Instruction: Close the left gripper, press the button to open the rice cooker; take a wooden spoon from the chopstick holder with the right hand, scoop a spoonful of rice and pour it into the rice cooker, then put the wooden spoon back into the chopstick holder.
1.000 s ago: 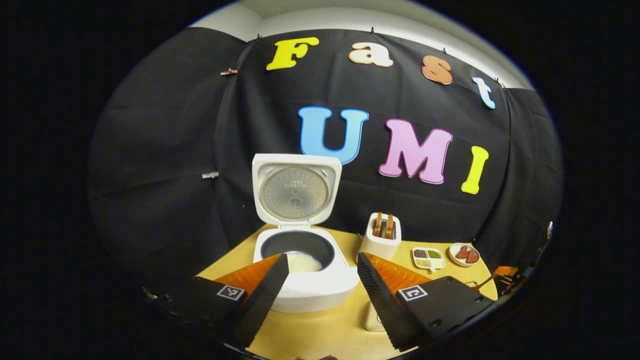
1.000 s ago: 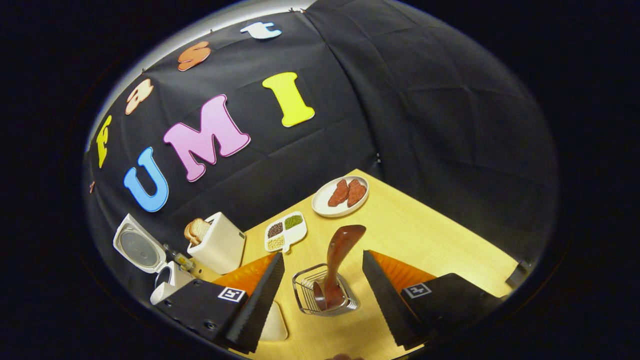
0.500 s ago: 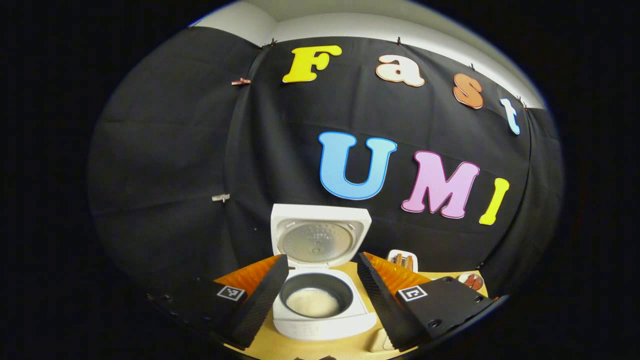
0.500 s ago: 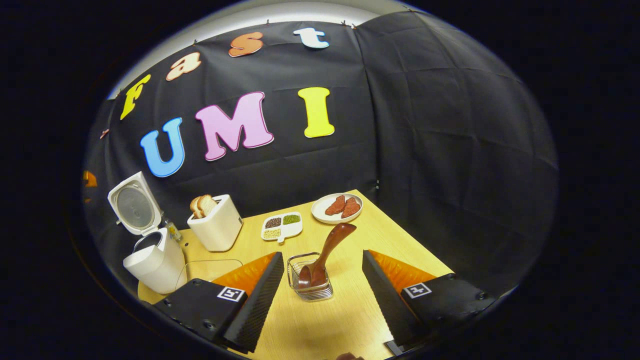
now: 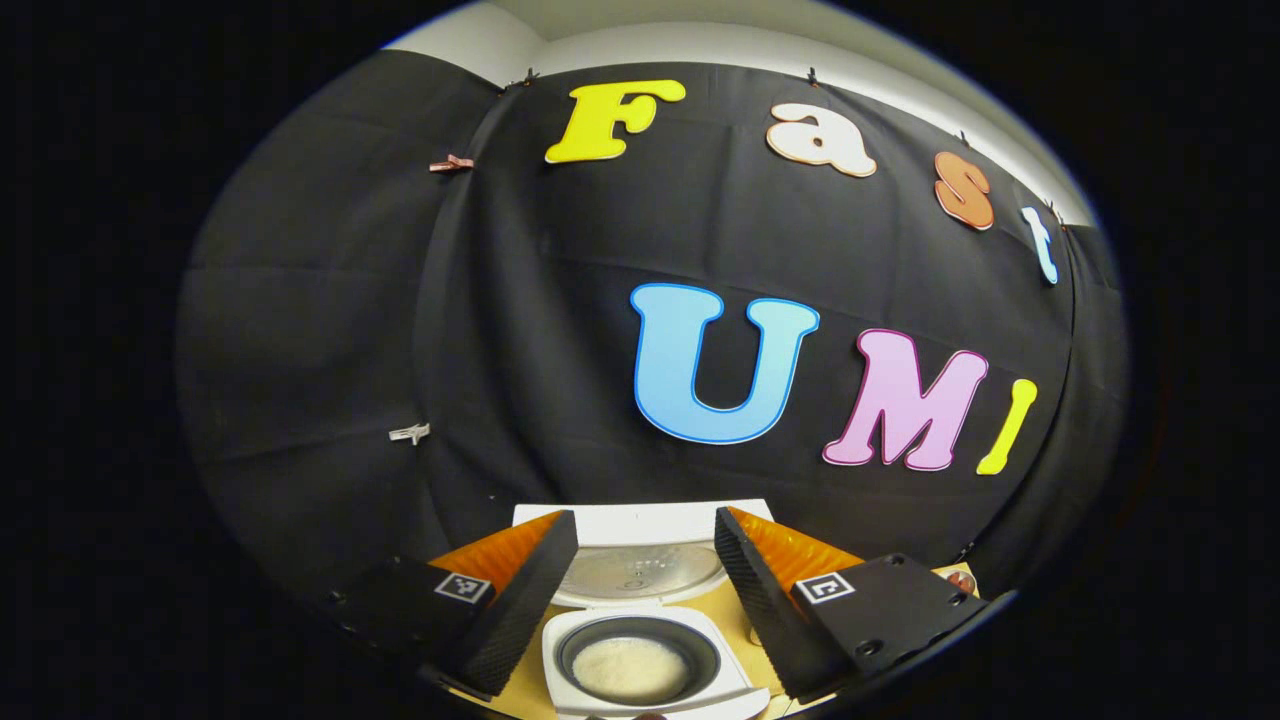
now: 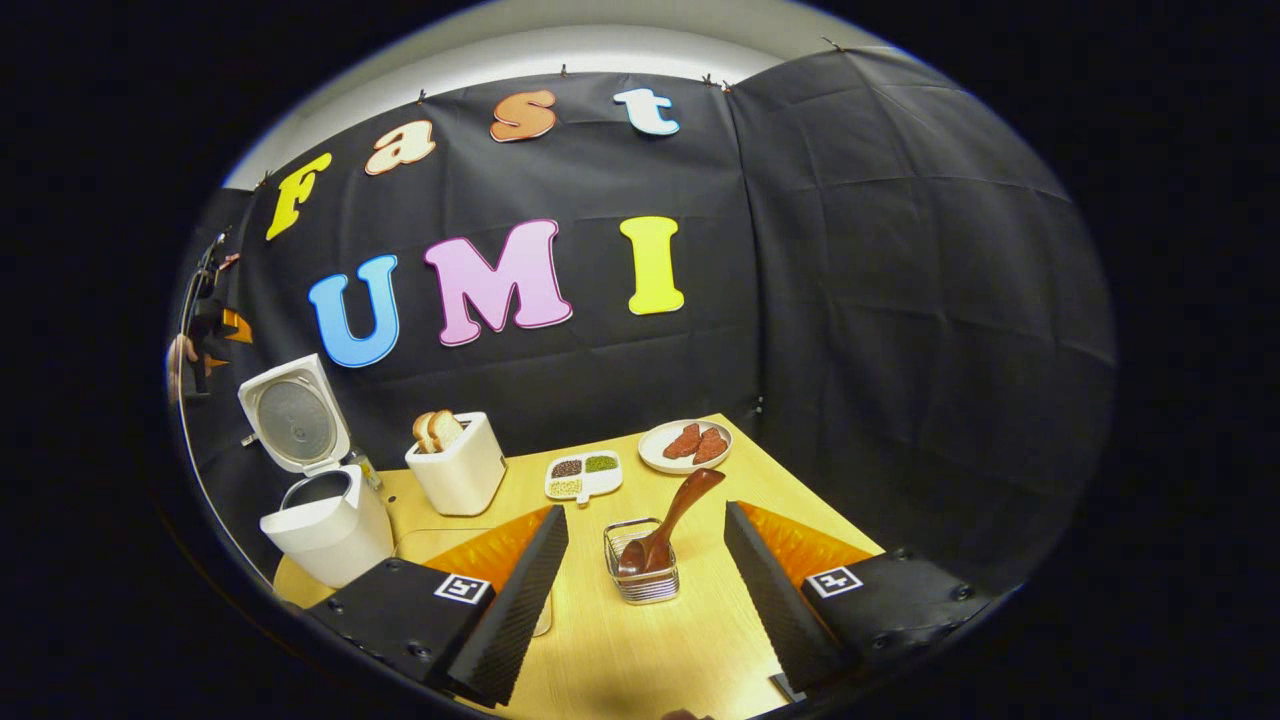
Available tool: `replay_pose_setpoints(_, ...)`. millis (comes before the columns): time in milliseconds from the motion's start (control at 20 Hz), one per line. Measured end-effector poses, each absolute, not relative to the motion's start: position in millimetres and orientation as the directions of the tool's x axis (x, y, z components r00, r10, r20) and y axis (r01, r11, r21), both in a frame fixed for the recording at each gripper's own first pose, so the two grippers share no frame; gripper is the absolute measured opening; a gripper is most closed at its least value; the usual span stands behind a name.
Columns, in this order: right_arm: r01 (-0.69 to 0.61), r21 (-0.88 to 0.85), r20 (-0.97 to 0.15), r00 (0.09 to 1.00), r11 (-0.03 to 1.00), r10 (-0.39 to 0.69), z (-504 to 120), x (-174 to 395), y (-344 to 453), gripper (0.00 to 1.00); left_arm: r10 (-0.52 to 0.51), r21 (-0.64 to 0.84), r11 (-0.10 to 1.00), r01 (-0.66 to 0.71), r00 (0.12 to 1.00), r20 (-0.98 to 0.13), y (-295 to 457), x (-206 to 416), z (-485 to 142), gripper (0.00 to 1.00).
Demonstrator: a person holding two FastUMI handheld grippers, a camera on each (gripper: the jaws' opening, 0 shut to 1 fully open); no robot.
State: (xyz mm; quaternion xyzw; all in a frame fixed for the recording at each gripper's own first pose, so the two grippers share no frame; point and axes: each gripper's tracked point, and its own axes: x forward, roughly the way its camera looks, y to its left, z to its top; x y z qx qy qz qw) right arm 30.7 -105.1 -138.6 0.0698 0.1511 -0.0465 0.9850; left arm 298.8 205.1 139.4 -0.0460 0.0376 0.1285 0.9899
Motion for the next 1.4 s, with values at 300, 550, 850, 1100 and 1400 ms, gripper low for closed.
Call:
replay_pose_setpoints(300, 0.153, 0.076, -0.307, 0.944, 0.985, -0.123, -131, 17, -112, 0.98, 0.243, -0.078, 0.965, -0.249, 0.966, -0.087, 224, 368, 140, 0.94)
replay_pose_setpoints(550, 0.14, 0.065, -0.3, 0.947, 0.988, -0.114, -119, 12, -101, 0.98, 0.239, -0.067, 0.965, -0.253, 0.956, -0.172, 224, 410, 97, 0.94)
replay_pose_setpoints(850, 0.121, 0.018, -0.3, 0.948, 0.993, -0.11, -124, 8, -95, 0.99, 0.275, -0.069, 0.952, -0.297, 0.934, -0.227, 228, 418, 78, 0.95)
replay_pose_setpoints(1100, 0.087, 0.042, -0.3, 0.951, 0.995, -0.07, -127, 15, -92, 0.98, 0.323, 0.015, 0.942, -0.335, 0.894, -0.31, 212, 397, 67, 0.97)
replay_pose_setpoints(1400, 0.093, 0.033, -0.27, 0.959, 0.995, -0.081, -129, 26, -113, 0.98, 0.324, 0.008, 0.937, -0.35, 0.86, -0.394, 187, 356, 43, 0.99)
